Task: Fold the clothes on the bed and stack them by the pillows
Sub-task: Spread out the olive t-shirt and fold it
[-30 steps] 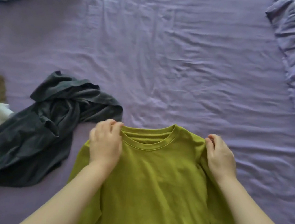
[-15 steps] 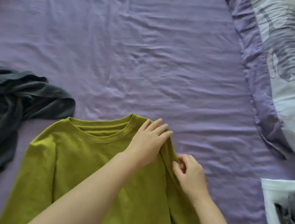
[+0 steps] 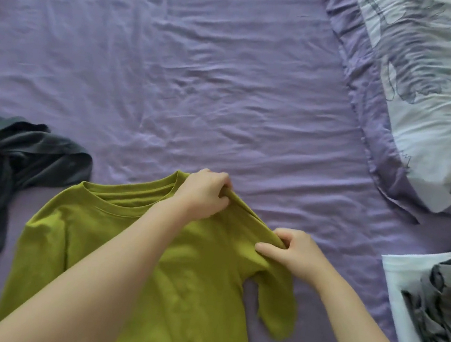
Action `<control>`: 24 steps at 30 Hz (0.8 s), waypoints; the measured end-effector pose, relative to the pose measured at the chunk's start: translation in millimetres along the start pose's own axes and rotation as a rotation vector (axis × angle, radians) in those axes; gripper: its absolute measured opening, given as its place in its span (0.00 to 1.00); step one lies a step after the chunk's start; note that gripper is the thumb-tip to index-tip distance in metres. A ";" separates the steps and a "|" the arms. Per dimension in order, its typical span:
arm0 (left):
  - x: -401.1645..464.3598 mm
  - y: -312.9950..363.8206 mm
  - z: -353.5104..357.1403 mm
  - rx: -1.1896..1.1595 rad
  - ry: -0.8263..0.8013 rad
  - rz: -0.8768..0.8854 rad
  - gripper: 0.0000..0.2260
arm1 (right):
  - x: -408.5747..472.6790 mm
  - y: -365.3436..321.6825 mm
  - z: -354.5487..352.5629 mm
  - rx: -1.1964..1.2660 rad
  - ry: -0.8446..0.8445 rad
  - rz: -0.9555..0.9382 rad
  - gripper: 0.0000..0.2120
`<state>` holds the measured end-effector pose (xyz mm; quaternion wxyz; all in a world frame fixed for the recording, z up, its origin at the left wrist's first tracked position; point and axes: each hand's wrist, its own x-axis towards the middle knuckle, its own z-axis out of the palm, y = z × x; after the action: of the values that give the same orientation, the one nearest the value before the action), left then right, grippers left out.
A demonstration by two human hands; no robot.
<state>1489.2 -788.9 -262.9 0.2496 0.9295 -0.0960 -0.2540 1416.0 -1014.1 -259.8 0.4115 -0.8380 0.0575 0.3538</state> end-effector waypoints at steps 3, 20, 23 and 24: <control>2.3 0.4 -4.3 -0.105 0.214 -0.095 0.08 | -8.8 12.9 -11.5 0.043 -0.048 0.050 0.15; -48.2 18.3 82.7 0.444 0.189 0.164 0.24 | -9.3 35.3 -33.5 -0.442 0.818 -0.088 0.11; -40.2 12.3 89.3 0.370 0.066 -0.024 0.36 | -8.6 36.0 -51.0 -0.697 0.907 -0.142 0.11; -37.1 10.3 89.9 0.387 0.055 -0.034 0.39 | -9.1 38.0 -56.4 -0.772 0.947 -0.160 0.10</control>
<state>1410.3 -823.6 -309.0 0.0645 0.9682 -0.1206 -0.2094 1425.3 -1081.9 -255.4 0.0335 -0.9943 0.0389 -0.0934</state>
